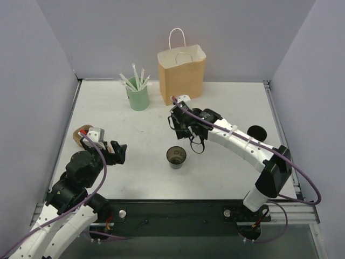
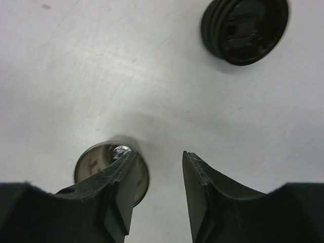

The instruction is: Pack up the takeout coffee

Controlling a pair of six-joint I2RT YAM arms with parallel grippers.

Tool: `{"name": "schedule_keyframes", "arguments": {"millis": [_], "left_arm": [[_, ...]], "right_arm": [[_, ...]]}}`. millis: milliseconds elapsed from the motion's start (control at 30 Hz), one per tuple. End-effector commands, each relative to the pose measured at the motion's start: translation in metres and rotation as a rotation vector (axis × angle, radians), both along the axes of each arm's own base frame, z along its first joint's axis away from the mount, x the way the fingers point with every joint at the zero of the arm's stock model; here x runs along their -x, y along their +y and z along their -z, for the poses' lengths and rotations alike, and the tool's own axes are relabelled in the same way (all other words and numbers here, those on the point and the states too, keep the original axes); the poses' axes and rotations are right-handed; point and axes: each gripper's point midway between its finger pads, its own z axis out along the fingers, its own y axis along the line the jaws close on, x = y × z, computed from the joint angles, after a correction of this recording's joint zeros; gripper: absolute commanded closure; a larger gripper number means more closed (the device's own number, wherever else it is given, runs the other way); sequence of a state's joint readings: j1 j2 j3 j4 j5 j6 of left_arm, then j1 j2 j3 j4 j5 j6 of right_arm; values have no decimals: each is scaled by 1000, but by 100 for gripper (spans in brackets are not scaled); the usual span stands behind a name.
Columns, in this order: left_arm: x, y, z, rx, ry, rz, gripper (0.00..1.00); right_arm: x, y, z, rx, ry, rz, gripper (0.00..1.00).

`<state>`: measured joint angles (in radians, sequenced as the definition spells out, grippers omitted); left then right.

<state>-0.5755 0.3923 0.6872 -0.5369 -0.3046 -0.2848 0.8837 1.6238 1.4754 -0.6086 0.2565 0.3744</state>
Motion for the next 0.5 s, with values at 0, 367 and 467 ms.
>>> {"name": "schedule_keyframes", "arguments": {"millis": [0, 367, 467], "left_arm": [[0, -5, -20, 37, -40, 22, 7], [-1, -16, -15, 24, -17, 74, 7], [-2, -17, -15, 21, -18, 77, 7]], "right_arm": [[-52, -42, -1, 48, -35, 114, 60], [-142, -55, 36, -105, 61, 217, 52], [-153, -46, 44, -161, 79, 212, 52]]}}
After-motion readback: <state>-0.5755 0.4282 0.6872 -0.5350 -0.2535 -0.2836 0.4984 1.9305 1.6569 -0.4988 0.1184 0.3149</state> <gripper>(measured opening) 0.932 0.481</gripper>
